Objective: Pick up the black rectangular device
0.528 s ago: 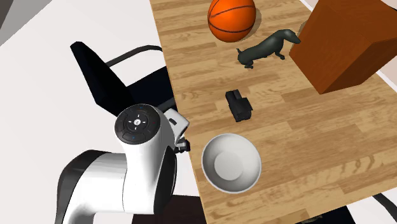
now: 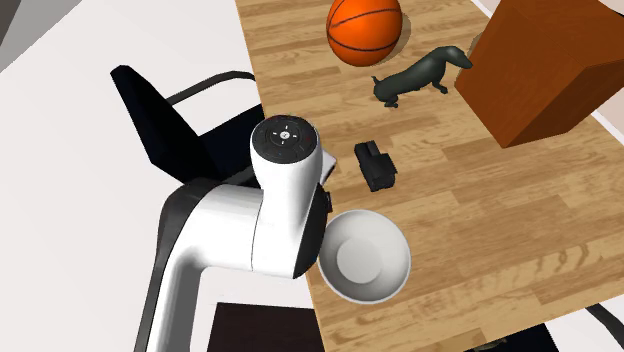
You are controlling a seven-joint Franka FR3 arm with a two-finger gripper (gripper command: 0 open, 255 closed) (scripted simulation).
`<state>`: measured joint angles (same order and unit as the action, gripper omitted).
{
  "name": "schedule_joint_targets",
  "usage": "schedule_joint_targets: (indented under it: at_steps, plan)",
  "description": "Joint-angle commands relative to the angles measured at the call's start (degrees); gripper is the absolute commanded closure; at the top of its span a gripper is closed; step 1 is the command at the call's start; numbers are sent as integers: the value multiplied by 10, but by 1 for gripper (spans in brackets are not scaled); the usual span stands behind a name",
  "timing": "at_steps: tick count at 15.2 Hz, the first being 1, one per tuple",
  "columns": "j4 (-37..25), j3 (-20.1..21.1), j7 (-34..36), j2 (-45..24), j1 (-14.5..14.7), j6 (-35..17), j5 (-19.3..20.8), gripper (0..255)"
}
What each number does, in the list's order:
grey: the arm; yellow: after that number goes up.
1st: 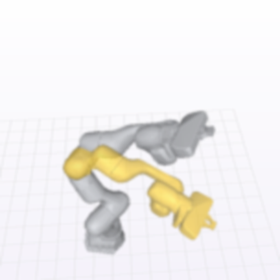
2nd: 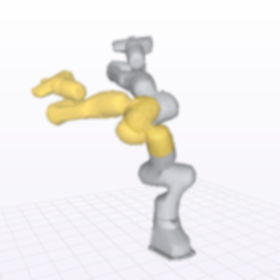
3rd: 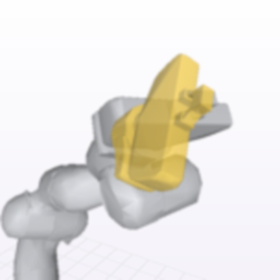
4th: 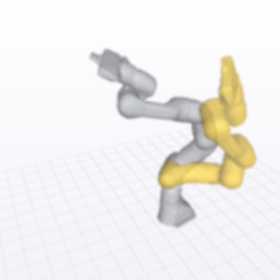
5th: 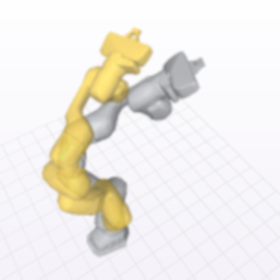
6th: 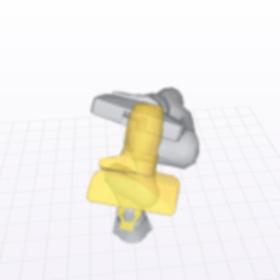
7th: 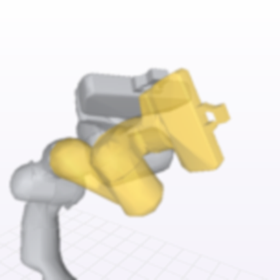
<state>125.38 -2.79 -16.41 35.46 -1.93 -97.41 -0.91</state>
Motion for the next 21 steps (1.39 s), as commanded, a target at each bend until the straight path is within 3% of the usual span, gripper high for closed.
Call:
schedule_joint_targets:
  at_steps: [1,11,19,21]
  plan:
    - [-33,-14,-21,-42,-2,1,7,0]
    - [-263,-86,-144,-269,-19,51,17,0]
    - [-549,-122,-240,-497,-60,146,-14,0]
    - [-546,-122,-242,-501,-62,140,-14,0]
